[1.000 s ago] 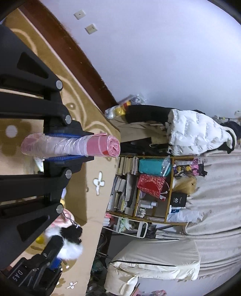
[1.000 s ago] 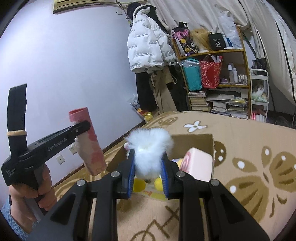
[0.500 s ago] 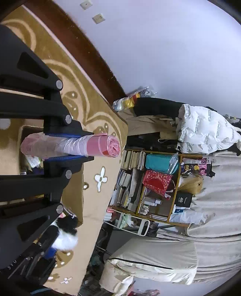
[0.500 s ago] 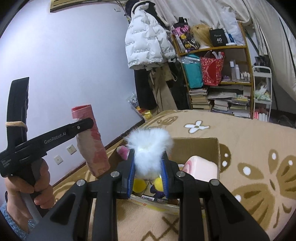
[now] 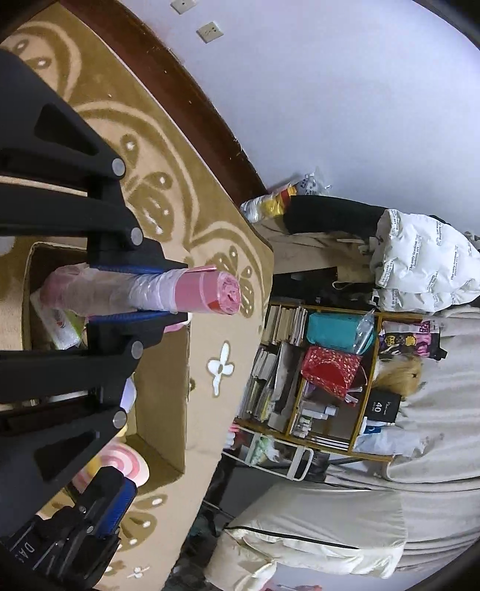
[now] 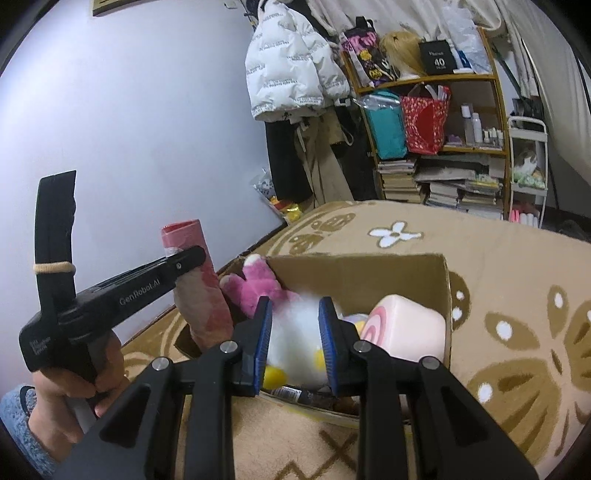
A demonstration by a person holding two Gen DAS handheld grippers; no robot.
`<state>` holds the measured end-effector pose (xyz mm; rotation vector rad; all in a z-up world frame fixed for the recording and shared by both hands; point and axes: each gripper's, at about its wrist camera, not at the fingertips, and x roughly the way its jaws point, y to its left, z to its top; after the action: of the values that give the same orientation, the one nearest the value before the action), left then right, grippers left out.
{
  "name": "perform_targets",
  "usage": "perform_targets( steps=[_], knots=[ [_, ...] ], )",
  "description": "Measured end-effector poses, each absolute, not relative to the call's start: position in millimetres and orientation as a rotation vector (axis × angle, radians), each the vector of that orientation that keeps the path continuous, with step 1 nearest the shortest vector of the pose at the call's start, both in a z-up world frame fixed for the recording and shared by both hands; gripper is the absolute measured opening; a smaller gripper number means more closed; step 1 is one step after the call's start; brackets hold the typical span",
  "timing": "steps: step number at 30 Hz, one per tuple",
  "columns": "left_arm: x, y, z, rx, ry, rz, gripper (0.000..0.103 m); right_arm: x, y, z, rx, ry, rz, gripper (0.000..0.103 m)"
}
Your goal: Organize soft objects
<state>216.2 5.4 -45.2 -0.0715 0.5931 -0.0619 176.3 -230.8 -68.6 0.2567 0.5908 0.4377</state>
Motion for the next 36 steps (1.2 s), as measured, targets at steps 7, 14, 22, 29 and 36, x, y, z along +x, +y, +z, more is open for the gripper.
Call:
perform_targets(
  steps=[7, 14, 22, 29, 36],
  knots=[
    [217.6, 1.8, -52.4, -0.037, 0.639, -0.047, 0.027, 179.3, -230.8, -72.9, 0.261, 0.610, 0.426, 0.027],
    [207.2, -0.7, -48.5, -0.037, 0.660, -0.045, 0.075, 172.5, -234.8, -68.5, 0.269, 0.613, 0.398, 0.048],
    [181.4, -4.3, -29.6, -0.001, 0.645, -0.019, 0.093, 150.9, -242.0, -48.9, 0.264, 0.587, 0.369, 0.085],
    [146.2, 5.5, -0.6, -0.015, 0.600, -0.009, 0.103, 123.2, -245.3, -16.9, 0.260, 0.530, 0.353, 0.103],
    [109.0, 11.9, 34.1, 0.063, 0.556, 0.018, 0.103, 93.7, -246.6, 17.8, 0.229, 0.473, 0.332, 0.103]
  ],
)
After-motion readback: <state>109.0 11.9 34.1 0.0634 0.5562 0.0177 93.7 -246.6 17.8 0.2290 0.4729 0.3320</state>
